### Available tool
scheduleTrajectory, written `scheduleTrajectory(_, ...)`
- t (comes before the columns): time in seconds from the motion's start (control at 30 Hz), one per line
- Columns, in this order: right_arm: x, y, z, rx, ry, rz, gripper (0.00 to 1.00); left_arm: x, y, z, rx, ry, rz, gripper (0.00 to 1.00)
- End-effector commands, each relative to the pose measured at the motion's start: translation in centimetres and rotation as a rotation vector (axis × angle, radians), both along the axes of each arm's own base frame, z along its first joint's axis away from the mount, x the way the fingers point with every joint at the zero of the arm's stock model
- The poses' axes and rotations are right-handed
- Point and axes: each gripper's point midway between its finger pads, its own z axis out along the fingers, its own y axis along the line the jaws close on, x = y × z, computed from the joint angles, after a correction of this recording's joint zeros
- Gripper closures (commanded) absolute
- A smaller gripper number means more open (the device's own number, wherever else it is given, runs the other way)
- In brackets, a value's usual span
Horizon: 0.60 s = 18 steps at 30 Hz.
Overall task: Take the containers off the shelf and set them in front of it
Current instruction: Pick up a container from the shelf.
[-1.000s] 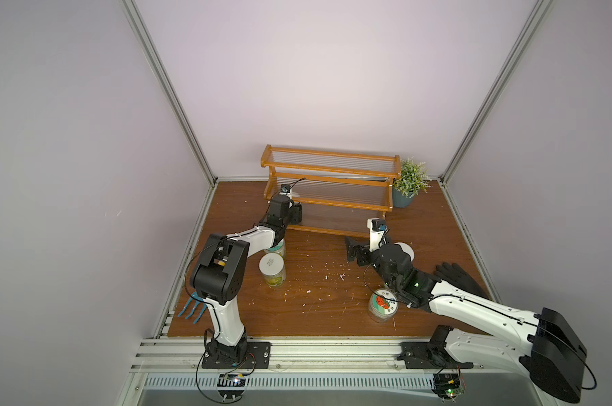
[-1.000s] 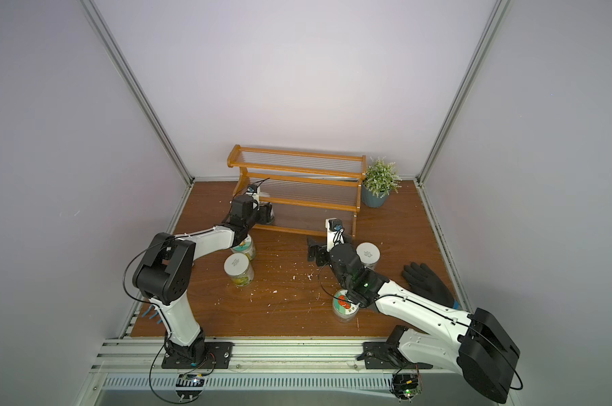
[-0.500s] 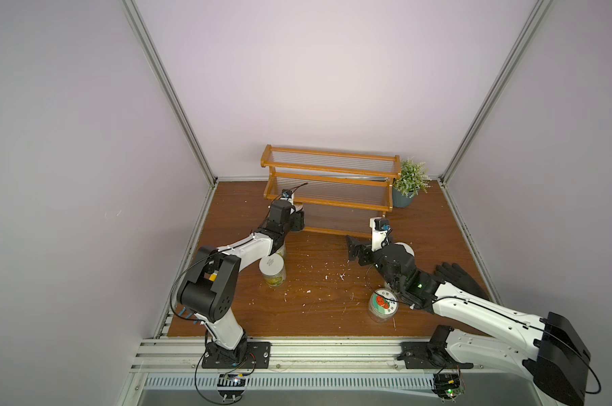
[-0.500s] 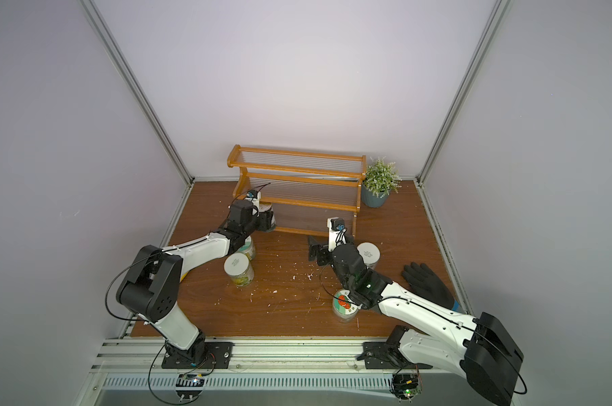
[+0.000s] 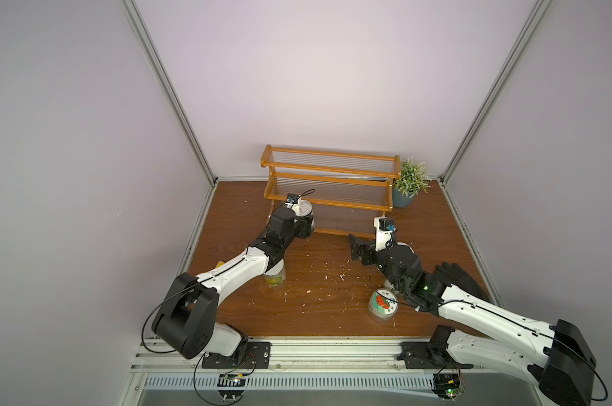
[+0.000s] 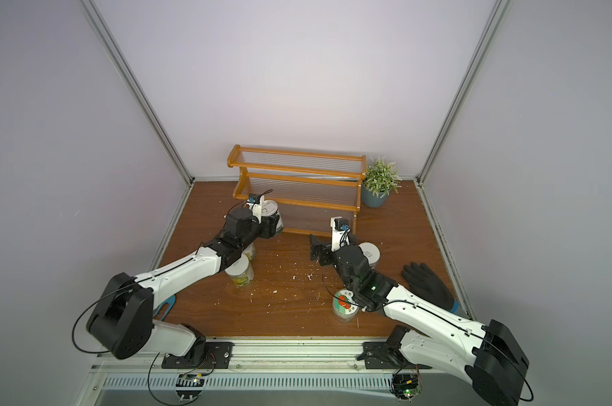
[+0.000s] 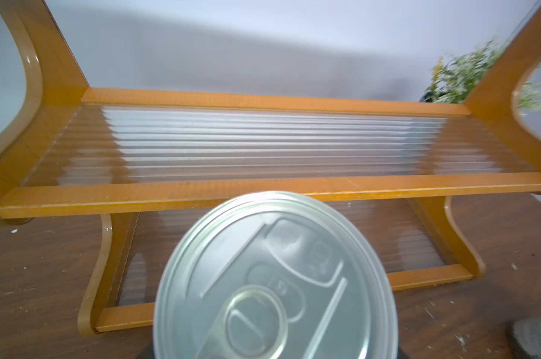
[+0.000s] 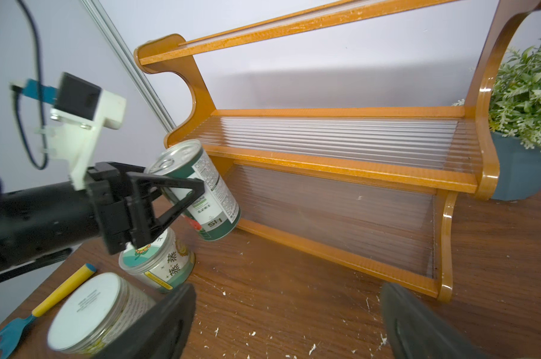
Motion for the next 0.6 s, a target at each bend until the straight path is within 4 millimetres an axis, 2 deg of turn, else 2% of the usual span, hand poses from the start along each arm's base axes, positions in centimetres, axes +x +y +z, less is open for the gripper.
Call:
scheduleTrajectory(0.0,-0.1,0.0,1.5,0.028,-0.028,0.007,0.01,-2.2,0.3,1.1,-0.004,-0.005,-0.005,0.66)
scheduleTrajectory(0.2,-0.2,0.1,1.8,0.028,-0.031,0.014,0.01,-7.1,0.1,2.0,0.029,0.002,-0.049,0.66)
scheduleTrajectory(0.37,-0.3,-0.1,2.1,0.027,-0.037,0.011,0.01,-11.2,0.6,1.3,0.03,0.02,-0.04,0.67)
scheduleTrajectory(0.57,-0.5,-0.3,2.6,0.025,-0.042,0.013,0.01,-15.3,0.0,-0.2,0.03,0.056,-0.083,0.67)
